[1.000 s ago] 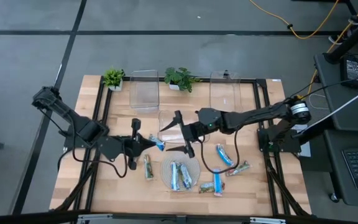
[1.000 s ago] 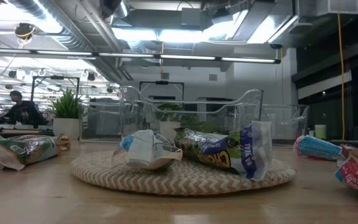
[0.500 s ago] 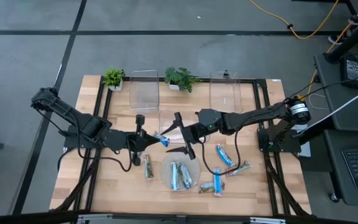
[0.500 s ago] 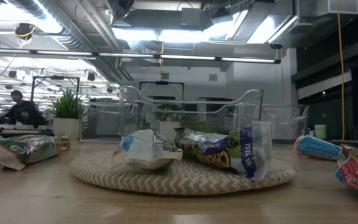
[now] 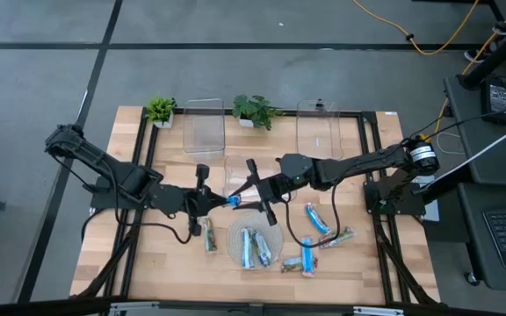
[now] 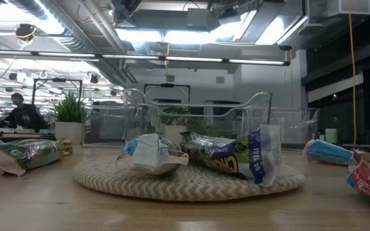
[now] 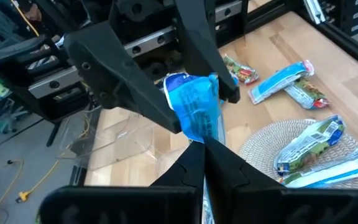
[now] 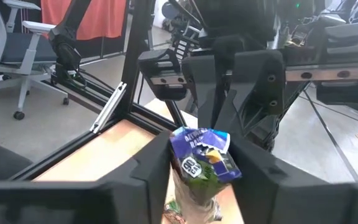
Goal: Pick and place Granola Bars by type
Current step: Put the blue granola bar into the top right transparent bin
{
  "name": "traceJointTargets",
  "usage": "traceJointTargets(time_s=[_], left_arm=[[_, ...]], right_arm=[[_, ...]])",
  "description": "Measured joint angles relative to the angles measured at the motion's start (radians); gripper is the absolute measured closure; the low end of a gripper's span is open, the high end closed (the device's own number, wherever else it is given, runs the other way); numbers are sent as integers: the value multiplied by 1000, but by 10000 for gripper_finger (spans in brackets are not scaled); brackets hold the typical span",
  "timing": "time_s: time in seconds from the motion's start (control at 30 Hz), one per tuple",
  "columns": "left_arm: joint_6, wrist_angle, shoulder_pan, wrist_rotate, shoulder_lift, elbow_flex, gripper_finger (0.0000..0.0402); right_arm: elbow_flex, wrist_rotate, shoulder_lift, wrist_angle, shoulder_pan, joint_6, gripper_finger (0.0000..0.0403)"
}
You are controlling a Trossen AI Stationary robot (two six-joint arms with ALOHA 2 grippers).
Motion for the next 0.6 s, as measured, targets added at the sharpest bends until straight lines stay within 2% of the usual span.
traceJointTargets(time_s=[0.37,0.6], left_arm=[[-6,-1,-1,-2,0,0,394],[-1,-10,-13,-1,-8,1,363]], right_arm=[[0,0,0,0,0,-9,339],[0,1,-1,-12,0,-11,350]])
